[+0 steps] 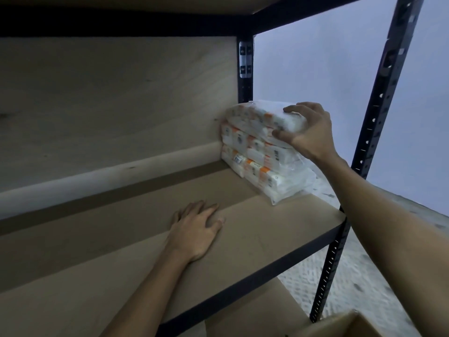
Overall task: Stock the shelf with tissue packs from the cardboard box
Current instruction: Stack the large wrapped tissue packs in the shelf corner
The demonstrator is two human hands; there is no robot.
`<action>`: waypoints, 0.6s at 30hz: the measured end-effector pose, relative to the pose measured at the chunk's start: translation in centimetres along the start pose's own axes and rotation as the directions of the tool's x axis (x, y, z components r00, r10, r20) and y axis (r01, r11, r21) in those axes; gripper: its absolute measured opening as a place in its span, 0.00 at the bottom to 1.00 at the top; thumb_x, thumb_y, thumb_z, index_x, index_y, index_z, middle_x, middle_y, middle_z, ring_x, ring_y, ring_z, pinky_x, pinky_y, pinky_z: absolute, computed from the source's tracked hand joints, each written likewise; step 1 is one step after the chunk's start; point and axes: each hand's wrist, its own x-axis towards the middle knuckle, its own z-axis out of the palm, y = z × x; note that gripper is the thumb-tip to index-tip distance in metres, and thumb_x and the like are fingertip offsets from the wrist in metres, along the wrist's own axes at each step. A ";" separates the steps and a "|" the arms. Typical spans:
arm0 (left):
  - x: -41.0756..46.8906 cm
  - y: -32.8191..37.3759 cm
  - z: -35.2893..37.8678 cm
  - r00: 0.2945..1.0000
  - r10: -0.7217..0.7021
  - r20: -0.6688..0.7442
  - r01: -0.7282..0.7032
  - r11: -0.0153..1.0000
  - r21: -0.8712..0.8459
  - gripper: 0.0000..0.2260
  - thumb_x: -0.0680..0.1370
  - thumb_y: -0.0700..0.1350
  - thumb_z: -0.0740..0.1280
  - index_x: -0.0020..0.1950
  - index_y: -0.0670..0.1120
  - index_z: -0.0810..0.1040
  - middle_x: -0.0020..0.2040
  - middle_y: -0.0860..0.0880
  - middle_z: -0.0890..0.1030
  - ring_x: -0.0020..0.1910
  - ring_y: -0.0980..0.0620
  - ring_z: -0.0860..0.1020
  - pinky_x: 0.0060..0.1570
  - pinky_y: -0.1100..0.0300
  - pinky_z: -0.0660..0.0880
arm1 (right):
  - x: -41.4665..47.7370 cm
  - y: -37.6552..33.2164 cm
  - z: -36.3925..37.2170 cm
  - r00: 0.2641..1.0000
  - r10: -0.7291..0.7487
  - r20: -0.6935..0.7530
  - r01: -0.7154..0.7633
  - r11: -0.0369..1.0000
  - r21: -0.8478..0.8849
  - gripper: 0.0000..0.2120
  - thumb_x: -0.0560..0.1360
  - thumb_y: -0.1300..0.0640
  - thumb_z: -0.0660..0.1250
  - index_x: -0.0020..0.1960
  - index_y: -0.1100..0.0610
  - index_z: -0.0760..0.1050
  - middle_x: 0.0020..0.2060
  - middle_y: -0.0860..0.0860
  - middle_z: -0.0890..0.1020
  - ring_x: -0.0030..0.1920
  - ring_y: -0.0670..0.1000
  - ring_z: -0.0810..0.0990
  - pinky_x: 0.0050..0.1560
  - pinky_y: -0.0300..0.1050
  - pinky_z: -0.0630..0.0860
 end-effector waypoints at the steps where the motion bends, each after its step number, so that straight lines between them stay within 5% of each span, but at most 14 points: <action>1: 0.0 0.0 0.0 1.000 -0.001 0.002 0.001 1.000 0.002 0.23 0.80 0.62 0.52 0.75 0.61 0.61 0.78 0.53 0.59 0.77 0.53 0.55 0.74 0.49 0.51 | 0.0 0.1 0.0 1.000 -0.004 0.007 0.004 1.000 0.004 0.25 0.61 0.47 0.80 0.57 0.48 0.80 0.61 0.50 0.74 0.66 0.50 0.67 0.52 0.13 0.54; 18: 0.1 0.0 0.0 1.000 -0.007 0.010 0.007 1.000 0.007 0.23 0.80 0.63 0.52 0.75 0.62 0.60 0.78 0.54 0.58 0.77 0.53 0.54 0.75 0.49 0.50 | 0.6 0.4 1.5 0.999 -0.028 0.036 0.029 0.999 -0.016 0.25 0.63 0.44 0.77 0.58 0.49 0.79 0.62 0.50 0.73 0.66 0.52 0.65 0.53 0.18 0.53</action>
